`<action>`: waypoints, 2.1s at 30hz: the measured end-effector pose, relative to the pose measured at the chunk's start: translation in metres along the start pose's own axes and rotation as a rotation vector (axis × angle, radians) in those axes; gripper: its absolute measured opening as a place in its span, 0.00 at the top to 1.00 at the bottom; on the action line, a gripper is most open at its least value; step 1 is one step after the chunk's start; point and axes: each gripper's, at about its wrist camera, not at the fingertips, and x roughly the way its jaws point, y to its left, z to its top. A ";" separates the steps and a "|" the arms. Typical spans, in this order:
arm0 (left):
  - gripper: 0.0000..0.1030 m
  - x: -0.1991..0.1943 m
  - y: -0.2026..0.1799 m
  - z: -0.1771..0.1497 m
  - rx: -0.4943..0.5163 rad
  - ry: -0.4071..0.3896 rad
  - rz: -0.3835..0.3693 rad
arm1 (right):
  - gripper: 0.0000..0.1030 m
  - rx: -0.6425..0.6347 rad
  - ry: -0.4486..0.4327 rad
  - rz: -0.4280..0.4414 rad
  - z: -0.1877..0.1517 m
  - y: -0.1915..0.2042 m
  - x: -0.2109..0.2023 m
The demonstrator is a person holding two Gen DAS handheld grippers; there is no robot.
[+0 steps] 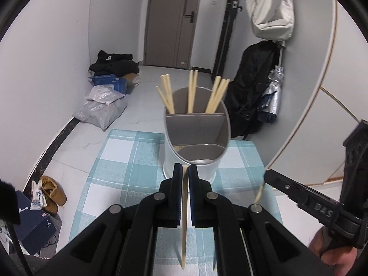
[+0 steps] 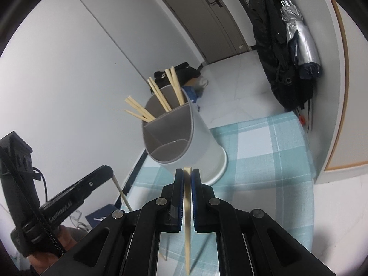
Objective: Organize utensils
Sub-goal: 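Carry both chopsticks up over the white holder and lower them in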
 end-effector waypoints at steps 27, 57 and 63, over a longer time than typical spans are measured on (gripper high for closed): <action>0.98 -0.061 -0.008 0.028 0.067 -0.093 -0.036 | 0.95 -0.182 -0.112 -0.020 0.001 0.045 -0.029; 0.98 -0.058 -0.002 0.147 0.018 -0.151 -0.146 | 0.95 -0.246 -0.264 0.058 0.130 0.089 -0.055; 0.98 -0.041 0.007 0.173 -0.007 -0.167 -0.144 | 0.95 -0.327 -0.320 0.017 0.167 0.106 -0.041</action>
